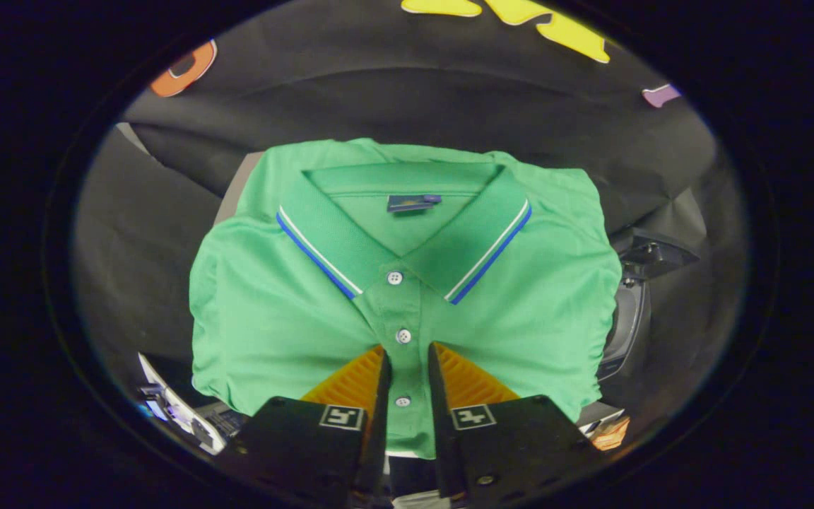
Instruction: Put the clothes into the washing machine and then close the washing machine lid.
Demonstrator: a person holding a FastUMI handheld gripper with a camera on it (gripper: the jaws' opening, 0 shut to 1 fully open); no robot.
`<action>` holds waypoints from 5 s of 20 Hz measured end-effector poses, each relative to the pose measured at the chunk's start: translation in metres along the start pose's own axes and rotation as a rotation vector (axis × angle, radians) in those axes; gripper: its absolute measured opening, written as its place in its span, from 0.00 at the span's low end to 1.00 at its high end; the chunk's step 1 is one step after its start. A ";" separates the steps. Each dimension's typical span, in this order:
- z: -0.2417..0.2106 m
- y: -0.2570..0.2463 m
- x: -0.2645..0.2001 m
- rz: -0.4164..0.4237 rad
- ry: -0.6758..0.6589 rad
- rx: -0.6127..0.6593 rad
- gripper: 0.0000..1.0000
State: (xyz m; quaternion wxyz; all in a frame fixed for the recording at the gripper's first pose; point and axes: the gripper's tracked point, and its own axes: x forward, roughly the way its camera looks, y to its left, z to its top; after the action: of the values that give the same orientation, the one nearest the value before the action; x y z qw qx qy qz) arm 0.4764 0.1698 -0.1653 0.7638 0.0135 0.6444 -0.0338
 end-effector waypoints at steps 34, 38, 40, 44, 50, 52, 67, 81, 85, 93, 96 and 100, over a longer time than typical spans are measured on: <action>-0.008 -0.126 -0.244 0.242 -0.269 0.134 0.07; -0.016 -0.147 -0.270 0.206 -0.317 0.149 0.07; -0.022 -0.158 -0.284 0.192 -0.340 0.166 0.07; -0.033 -0.188 -0.308 0.163 -0.374 0.209 0.07; -0.042 -0.237 -0.336 0.132 -0.418 0.275 0.07; -0.047 -0.256 -0.333 0.121 -0.427 0.293 0.07; -0.049 -0.355 -0.269 0.214 -0.429 0.192 0.07; -0.032 -0.395 -0.126 0.212 -0.297 0.208 0.07; -0.025 -0.399 -0.079 0.191 -0.262 0.210 0.07; -0.026 -0.402 0.014 0.152 -0.167 0.211 0.07; -0.024 -0.406 0.038 0.134 -0.177 0.192 0.07; -0.024 -0.407 0.068 0.123 -0.188 0.174 0.07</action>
State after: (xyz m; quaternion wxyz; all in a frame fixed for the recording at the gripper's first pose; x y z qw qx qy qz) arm 0.4363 -0.2369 -0.2275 0.8172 0.1162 0.5627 -0.0437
